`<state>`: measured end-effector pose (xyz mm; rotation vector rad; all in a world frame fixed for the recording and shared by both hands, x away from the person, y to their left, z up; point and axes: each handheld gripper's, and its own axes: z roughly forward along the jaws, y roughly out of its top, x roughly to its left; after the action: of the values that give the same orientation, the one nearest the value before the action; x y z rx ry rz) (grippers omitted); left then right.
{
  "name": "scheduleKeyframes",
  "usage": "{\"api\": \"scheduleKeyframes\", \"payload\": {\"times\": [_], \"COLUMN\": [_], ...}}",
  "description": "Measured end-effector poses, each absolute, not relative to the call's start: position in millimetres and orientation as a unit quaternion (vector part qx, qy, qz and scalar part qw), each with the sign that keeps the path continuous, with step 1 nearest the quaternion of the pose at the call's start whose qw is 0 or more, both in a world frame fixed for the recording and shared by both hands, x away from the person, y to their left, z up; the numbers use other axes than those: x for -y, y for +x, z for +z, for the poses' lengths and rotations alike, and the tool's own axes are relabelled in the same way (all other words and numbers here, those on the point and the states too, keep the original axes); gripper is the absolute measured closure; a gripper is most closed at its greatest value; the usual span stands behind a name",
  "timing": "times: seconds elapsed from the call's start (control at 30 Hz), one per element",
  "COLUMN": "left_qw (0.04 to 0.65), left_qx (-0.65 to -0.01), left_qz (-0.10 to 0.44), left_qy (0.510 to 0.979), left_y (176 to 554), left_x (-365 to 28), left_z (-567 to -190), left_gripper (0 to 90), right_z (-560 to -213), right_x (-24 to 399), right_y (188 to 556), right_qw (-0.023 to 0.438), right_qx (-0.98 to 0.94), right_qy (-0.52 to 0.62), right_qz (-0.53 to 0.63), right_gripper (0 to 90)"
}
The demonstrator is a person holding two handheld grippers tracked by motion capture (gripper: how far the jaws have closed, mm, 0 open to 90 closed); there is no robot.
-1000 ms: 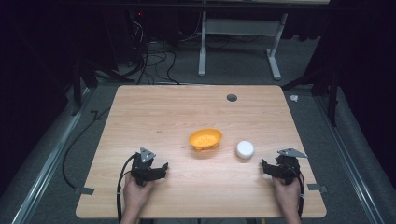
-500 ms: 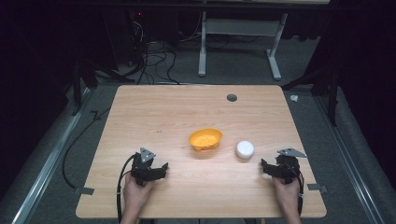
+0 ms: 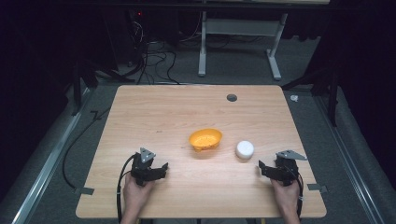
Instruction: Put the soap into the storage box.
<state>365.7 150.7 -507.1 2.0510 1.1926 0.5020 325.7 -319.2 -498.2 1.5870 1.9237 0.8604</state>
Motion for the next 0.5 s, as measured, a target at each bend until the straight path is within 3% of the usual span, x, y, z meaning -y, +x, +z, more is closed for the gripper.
{"api": "scheduleKeyframes", "payload": {"times": [0.5], "left_qw": [0.351], "left_qx": [-0.460], "left_qz": [0.194], "left_qy": [0.792], "left_y": [366], "left_x": [-151], "left_z": [-507], "left_gripper": [20.8], "right_z": [-489], "right_x": [295], "right_y": [313], "right_qw": [0.246], "right_qx": [-0.728], "right_qy": [0.546], "right_qz": [0.334], "right_gripper": [20.9]}}
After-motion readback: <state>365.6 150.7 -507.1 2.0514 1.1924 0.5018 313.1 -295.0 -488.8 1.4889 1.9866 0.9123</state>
